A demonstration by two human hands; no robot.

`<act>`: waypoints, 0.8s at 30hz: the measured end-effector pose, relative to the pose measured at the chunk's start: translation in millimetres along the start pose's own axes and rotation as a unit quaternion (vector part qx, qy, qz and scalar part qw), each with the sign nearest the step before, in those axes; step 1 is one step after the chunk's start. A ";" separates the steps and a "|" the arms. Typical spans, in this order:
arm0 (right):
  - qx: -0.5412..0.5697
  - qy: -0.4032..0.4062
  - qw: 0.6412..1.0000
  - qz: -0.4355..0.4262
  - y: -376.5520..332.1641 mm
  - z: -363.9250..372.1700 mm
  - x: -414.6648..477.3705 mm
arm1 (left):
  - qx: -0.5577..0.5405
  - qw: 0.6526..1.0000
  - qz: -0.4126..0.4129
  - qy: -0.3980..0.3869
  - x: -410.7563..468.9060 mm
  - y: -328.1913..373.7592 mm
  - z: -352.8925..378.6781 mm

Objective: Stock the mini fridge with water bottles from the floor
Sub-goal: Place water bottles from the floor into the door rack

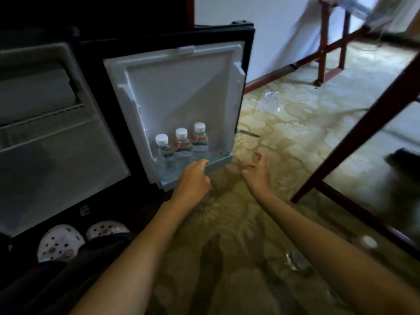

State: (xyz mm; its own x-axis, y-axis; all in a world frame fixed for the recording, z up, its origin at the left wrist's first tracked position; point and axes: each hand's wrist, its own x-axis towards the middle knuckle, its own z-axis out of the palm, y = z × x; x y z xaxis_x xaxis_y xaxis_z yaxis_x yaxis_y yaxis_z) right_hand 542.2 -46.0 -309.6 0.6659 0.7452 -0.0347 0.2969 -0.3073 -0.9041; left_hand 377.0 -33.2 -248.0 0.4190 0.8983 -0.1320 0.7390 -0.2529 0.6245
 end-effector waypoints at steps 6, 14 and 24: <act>0.037 0.075 0.995 0.045 58.3 -102.6 -105.2 | -0.088 0.995 -0.007 -0.054 -77.8 49.5 64.2; -0.045 0.039 0.984 0.167 159.5 -173.5 -244.5 | -0.054 0.965 -0.021 -0.254 -184.5 65.6 172.4; -0.257 -0.135 0.939 0.185 225.4 -167.5 -297.9 | 0.121 0.941 0.028 -0.313 -219.4 56.7 195.9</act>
State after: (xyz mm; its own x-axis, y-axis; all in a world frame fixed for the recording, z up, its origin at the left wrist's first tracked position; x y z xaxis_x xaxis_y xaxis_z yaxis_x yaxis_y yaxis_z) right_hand 525.4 -436.4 -431.7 0.6110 0.6323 -0.4764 0.4163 -0.7685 -0.4860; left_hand 430.3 -315.1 -334.5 0.6342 0.5116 -0.5796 0.7729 -0.4368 0.4602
